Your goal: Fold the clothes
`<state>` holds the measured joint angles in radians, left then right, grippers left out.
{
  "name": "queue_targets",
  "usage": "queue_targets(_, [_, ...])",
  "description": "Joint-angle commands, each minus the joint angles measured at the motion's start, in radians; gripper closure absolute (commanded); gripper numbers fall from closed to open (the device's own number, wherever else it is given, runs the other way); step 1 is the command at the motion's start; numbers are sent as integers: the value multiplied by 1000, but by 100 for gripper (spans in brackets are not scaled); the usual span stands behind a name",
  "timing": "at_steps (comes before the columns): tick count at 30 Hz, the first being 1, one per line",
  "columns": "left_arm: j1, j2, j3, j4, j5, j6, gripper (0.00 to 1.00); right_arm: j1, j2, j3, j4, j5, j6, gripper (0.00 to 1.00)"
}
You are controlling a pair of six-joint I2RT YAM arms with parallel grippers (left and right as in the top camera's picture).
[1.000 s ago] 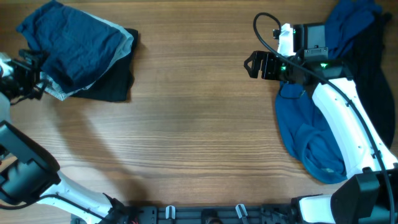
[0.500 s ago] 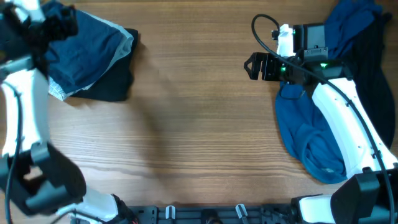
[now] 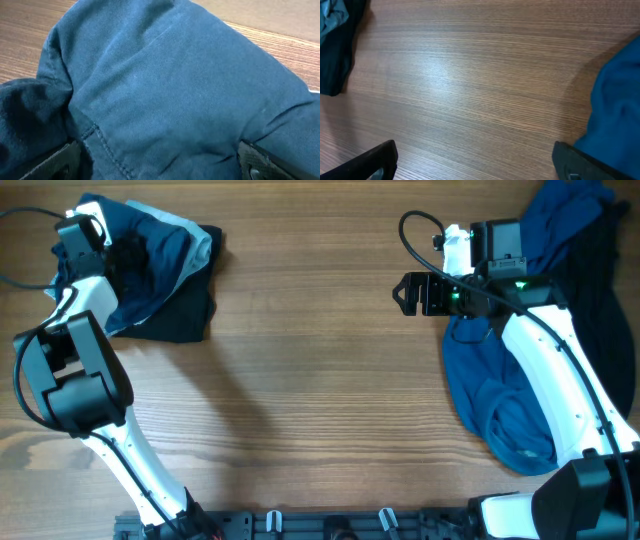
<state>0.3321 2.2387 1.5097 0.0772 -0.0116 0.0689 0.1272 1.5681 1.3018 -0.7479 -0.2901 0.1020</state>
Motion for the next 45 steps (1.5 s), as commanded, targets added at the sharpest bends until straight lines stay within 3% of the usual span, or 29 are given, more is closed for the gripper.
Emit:
queue_targets(1, [5,51,-42,-50,-35,-55,0,-2,13,0,21,6,-33,0])
queue_targets(5, [5,-87,-42,29,-34,-51,0,-10,10,8,109,10,-77,0])
queue_targets(9, [1,-298,-42,5,18,-50,0,-50,3,124,117,13,-129,0])
queue_targets(15, [-12,-669,-42,-414,297,-56,0,-82,-102,378,34,135,-129,0])
queue_targets(19, [-16,-801,-42,-658,337,-55,0,-82,-288,380,124,134,-128,0])
queue_targets(23, [-16,-810,-42,-759,336,-55,0,-82,-467,380,109,134,-128,0])
queue_targets(26, [-16,-802,-42,-795,336,-55,0,-82,-568,380,31,134,-127,0])
queue_targets(31, [-16,-802,-42,-797,336,-55,0,-82,-555,380,-173,89,-109,0])
queue_targets(34, [-16,-802,-42,-797,336,-55,0,-82,-514,379,-328,-29,84,0])
queue_targets(38, [-16,-802,-42,-797,336,-55,0,-82,-460,379,-550,9,108,0])
queue_targets(41, [-16,-802,-42,-797,336,-55,0,-78,-424,373,-486,8,71,0])
queue_targets(43, [-16,-802,-42,-797,336,-55,0,-63,-463,291,-278,9,-37,0])
queue_targets(45, [-16,-802,-42,-797,336,-55,0,-58,-581,83,35,8,-143,0])
